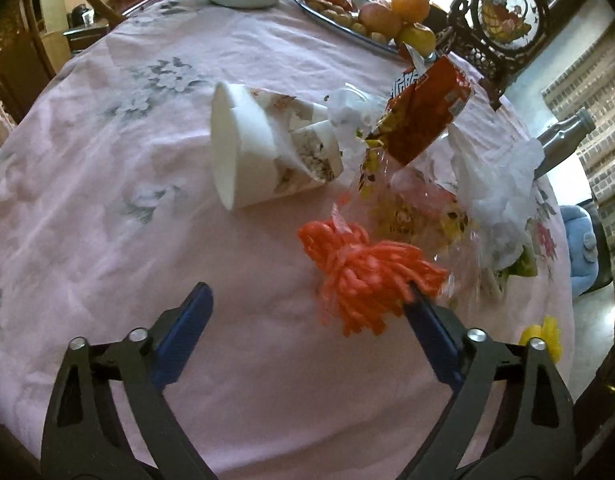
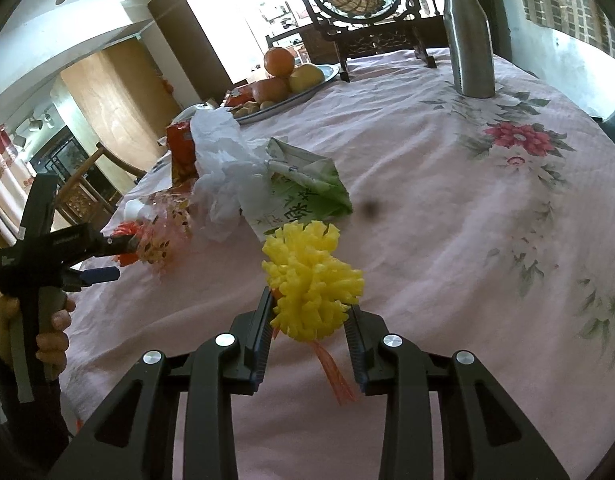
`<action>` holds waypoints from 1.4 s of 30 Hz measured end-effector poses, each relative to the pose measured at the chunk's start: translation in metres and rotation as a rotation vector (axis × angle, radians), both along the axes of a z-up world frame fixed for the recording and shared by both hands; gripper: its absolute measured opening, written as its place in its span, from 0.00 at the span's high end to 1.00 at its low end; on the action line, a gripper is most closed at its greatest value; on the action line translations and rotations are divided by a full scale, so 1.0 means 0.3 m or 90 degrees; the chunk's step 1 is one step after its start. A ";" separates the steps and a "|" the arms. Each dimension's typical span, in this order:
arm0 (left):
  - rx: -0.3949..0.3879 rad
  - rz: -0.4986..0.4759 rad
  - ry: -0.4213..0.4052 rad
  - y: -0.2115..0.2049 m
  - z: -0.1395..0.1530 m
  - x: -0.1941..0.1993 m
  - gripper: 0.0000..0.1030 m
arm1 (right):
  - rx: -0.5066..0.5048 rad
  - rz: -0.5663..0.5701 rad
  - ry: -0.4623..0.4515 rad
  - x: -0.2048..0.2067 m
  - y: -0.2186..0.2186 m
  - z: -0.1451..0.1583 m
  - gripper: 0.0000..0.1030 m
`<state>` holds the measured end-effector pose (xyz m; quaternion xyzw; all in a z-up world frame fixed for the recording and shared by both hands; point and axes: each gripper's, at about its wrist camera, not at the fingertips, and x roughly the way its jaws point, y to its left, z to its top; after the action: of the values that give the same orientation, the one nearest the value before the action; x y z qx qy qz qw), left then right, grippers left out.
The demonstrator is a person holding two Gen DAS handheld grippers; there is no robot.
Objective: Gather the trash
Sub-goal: 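Grasp the orange paper flower with the left tool while right holds yellow flower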
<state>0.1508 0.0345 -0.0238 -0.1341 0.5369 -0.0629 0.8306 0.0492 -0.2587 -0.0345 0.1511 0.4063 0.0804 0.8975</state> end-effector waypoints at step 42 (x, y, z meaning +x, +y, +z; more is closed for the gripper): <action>-0.027 -0.050 0.010 -0.066 0.044 -0.058 0.11 | -0.009 0.017 -0.011 -0.037 0.034 0.021 0.66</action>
<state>0.1335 0.0146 -0.0105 -0.1311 0.5466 -0.1055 0.8203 0.0380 -0.2484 -0.0283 0.1383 0.4010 0.0910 0.9010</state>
